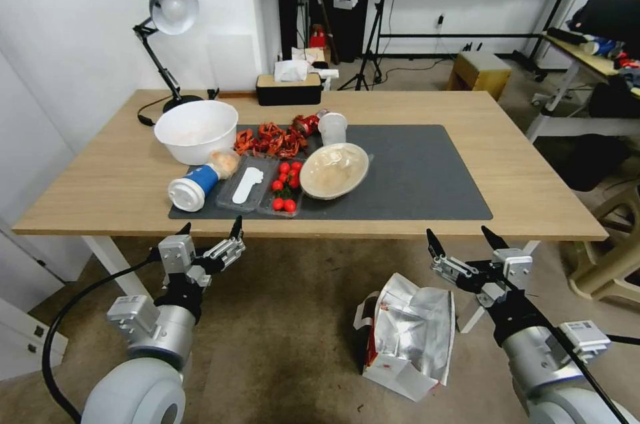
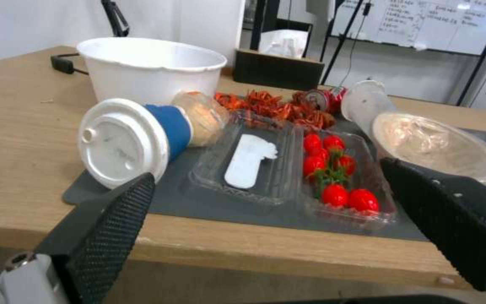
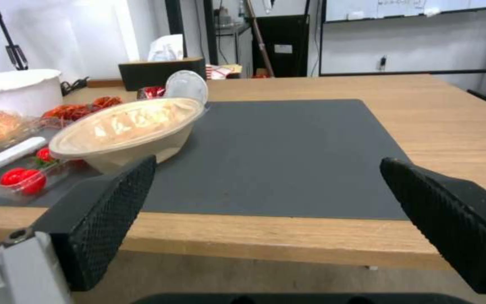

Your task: Pick up the food delivery bag from the floor and place it on the table.

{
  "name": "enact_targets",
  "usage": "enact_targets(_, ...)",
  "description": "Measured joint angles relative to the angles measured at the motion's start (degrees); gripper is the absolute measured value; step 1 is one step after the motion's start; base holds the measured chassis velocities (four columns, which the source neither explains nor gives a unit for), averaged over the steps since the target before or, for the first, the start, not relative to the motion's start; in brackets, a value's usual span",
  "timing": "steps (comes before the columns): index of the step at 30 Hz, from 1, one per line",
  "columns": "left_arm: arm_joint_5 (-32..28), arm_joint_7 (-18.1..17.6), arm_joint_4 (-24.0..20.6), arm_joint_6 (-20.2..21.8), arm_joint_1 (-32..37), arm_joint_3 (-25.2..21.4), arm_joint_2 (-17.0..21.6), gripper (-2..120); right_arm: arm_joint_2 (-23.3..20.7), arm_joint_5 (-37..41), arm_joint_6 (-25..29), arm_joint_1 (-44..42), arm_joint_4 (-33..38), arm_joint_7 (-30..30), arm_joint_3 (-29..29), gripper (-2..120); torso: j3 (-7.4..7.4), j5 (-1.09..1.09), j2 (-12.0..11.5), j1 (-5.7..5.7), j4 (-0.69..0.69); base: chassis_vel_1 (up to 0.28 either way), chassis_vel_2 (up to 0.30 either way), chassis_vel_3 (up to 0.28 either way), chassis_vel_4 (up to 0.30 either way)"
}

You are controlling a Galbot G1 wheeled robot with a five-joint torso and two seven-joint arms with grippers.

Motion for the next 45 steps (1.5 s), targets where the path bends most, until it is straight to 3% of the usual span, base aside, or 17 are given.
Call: enact_targets(45,1.72,1.06,1.33,-1.98,1.1,-0.6,0.03,100,-1.29,1.22,-0.2,0.89,-1.7,-0.27,-0.33,100,-7.2,0.0,-12.78,-5.55,0.0,0.0,0.0,0.0,0.0)
